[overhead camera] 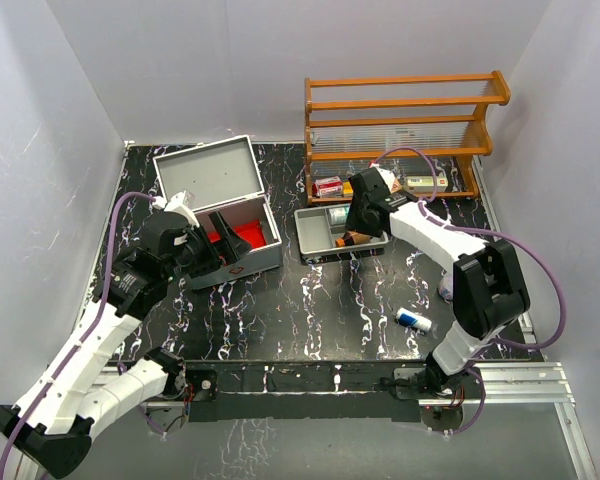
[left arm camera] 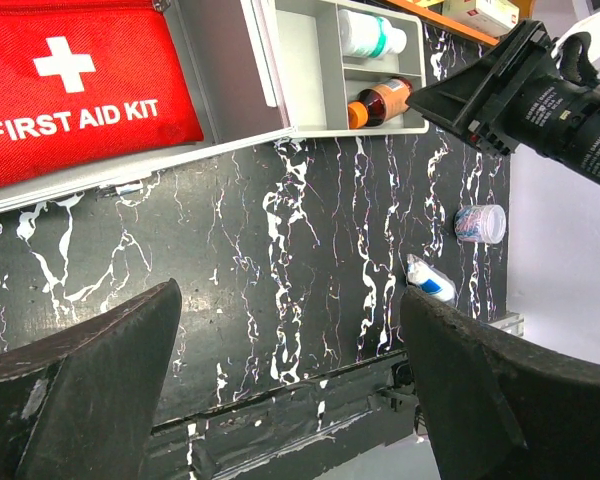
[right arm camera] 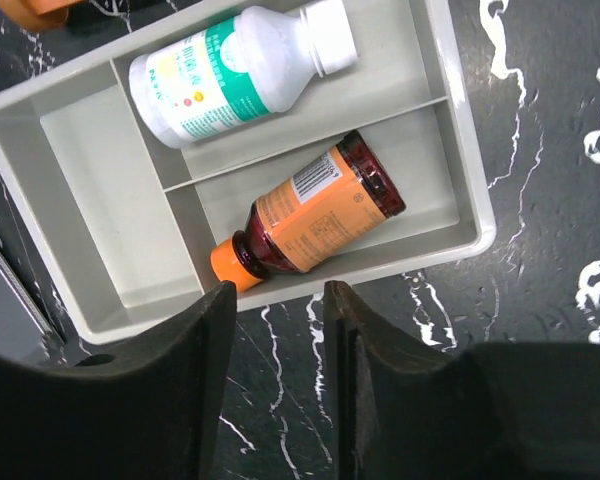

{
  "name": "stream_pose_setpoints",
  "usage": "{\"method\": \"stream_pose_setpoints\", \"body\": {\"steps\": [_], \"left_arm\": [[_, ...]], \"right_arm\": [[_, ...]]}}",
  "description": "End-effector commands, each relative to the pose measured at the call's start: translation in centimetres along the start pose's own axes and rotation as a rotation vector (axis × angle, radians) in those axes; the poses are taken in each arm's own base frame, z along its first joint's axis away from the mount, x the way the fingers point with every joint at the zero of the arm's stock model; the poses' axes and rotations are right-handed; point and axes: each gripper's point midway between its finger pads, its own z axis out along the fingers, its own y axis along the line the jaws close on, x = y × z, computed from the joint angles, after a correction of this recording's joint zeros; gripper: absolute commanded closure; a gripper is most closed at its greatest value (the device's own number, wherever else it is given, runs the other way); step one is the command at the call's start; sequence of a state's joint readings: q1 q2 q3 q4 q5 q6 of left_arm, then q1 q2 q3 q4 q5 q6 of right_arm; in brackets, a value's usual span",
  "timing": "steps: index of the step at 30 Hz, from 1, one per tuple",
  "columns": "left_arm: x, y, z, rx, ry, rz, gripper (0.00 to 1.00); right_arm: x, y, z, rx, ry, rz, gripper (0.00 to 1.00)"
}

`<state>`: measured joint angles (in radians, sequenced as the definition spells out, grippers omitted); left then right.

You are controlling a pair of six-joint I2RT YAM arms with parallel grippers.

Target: Organize the medicine kit

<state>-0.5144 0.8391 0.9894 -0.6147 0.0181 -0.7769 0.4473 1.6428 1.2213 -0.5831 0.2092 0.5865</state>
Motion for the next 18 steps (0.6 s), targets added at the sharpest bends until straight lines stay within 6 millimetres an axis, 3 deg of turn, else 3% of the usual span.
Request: {"method": "stream_pose_setpoints", "body": {"steps": [1,4,7,10,13,18], "left_arm": [[-0.5,-0.7,-0.4,0.021,-0.011,0.013,0.11],[-0.6,-0.6,-0.7,0.015,-0.015,0.023,0.11],[-0.9,-0.1,-1.2,-0.009,-0.029,0.045,0.11],[-1.0,0.7,-1.7,-0.046,-0.037,0.072,0.11],[-1.1,1.5,-2.0,-0.078,-0.050,0.092,0.10],[-1.3,1.8,-2.1,-0.087,-0.062,0.120,0.10]], "right_arm": [[-1.4,0.5,0.2,0.044,-0.066,0.150,0.63],[-1.3,-0.1,0.4,0.075,-0.078,0.179,0.65],[-1.5,-1.2,-0.7,0.113,-0.108,0.196,0.64],[-0.7,-3.5,-2.2,0.182,-0.125,0.215,0.55],[1.7,-6.4,-3.6,0.263,-0.121,0.260,0.45],[7.3,-11.3,-6.1,0.394,-0.081,0.416,0.19]]}}
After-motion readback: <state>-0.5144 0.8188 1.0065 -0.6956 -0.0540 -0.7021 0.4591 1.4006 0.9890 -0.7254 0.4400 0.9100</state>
